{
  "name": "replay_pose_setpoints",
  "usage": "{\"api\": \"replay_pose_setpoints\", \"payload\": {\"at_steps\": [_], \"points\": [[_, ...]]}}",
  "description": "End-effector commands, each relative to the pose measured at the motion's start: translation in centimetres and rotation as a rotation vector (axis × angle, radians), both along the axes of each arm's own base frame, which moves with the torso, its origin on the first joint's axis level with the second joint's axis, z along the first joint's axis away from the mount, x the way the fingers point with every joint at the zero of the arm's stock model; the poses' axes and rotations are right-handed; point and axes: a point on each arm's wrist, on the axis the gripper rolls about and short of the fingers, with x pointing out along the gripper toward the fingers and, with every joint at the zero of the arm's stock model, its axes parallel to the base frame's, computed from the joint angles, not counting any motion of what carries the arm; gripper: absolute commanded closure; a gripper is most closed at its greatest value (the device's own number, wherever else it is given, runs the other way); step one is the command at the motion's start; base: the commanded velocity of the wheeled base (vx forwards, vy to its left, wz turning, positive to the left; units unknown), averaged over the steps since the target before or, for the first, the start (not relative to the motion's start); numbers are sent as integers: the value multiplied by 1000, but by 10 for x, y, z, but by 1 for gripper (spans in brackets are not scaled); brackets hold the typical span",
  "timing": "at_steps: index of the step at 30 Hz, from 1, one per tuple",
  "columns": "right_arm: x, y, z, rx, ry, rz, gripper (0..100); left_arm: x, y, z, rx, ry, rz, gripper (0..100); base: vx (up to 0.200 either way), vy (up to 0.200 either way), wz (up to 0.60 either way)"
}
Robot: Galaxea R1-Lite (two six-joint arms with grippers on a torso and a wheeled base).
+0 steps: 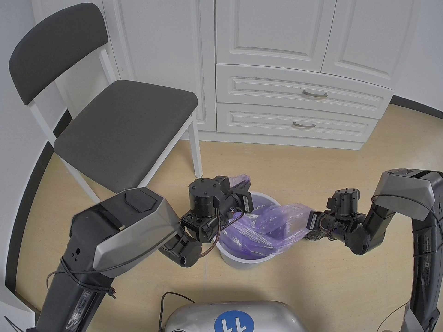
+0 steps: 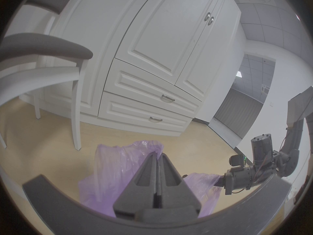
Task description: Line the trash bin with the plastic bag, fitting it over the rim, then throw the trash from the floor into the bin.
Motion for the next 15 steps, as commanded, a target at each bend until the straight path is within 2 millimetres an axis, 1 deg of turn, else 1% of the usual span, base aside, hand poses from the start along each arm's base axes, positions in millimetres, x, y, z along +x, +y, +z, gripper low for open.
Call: {"api": "replay_pose_setpoints", "payload": {"at_steps": [1,5,8,12,14,15], "points": [[2,-14,-3,1,14,-13,100,3,-4,-17,-8,26,-3,100,0,0,0],[3,-23,-5,11,22,-12,100,3,-4,-20,-8,45,-1,100,0,0,0],[3,-31,-10,6,53,-14,100,5,-2,-31,6,62,-4,100,0,0,0],[4,-35,-16,5,82,-15,100,9,3,-44,32,92,7,100,0,0,0],[4,-36,-18,7,87,-15,100,12,7,-45,45,109,17,100,0,0,0],[4,-35,-19,9,89,-11,100,14,11,-42,56,123,26,100,0,0,0]]}}
